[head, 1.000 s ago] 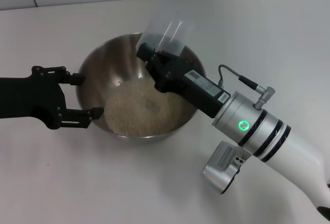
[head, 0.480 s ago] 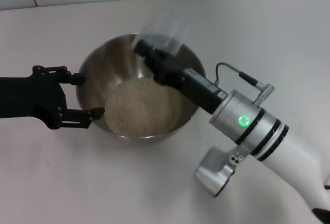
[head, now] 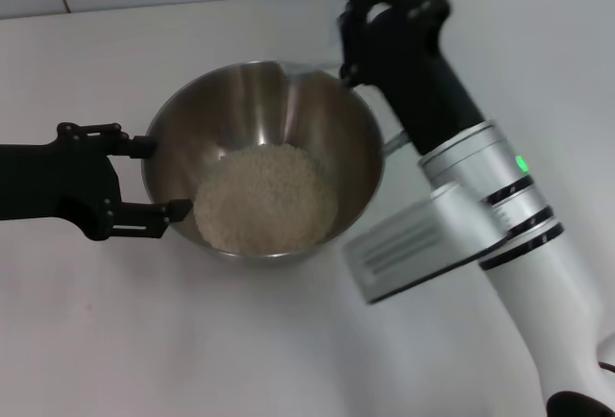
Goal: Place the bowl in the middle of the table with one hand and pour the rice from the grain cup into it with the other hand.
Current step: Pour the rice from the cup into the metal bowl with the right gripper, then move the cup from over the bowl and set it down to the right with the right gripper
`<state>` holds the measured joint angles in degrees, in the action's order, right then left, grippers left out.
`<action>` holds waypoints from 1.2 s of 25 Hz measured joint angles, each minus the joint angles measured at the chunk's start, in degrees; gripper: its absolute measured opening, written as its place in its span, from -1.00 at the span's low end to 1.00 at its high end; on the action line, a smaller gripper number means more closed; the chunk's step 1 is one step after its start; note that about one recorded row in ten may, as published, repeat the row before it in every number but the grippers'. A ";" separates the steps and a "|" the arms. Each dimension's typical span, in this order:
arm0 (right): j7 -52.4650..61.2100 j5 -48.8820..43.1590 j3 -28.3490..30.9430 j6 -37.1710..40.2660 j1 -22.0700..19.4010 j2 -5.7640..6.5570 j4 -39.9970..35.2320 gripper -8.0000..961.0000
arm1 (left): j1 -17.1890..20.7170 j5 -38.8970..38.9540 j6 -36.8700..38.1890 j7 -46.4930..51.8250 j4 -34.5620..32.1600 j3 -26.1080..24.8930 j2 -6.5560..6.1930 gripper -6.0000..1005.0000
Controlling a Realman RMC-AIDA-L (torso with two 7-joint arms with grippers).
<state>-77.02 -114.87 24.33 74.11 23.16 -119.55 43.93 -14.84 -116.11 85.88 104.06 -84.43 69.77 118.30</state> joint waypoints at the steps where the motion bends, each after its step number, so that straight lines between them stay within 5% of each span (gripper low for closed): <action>1: 6.97 0.74 0.78 0.92 -0.39 0.11 0.06 -0.95 | 0.11 -0.03 -0.01 0.00 -0.06 -0.13 0.00 0.66; 5: 34.12 1.09 7.07 2.94 -2.43 0.27 -4.09 -0.95 | 0.23 -0.12 -0.01 0.00 -0.10 -0.34 0.00 0.66; 12: 61.78 1.60 11.26 -1.71 -0.21 -0.02 -20.03 -0.95 | 0.34 -0.16 0.19 0.00 -0.01 -0.35 0.00 0.66; 18: 67.91 1.27 10.72 -11.24 3.11 -0.08 -27.00 -0.95 | 0.28 -0.17 0.03 0.00 0.19 -0.20 0.00 0.66; 30: 68.51 -0.36 6.35 -18.03 4.29 -0.09 -27.59 -0.93 | -0.13 -0.17 -0.12 0.00 0.34 -0.05 -0.01 0.66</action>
<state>-8.50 -115.23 30.68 56.08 27.45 -119.64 16.35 -14.98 -116.28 85.75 104.06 -84.09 69.72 118.29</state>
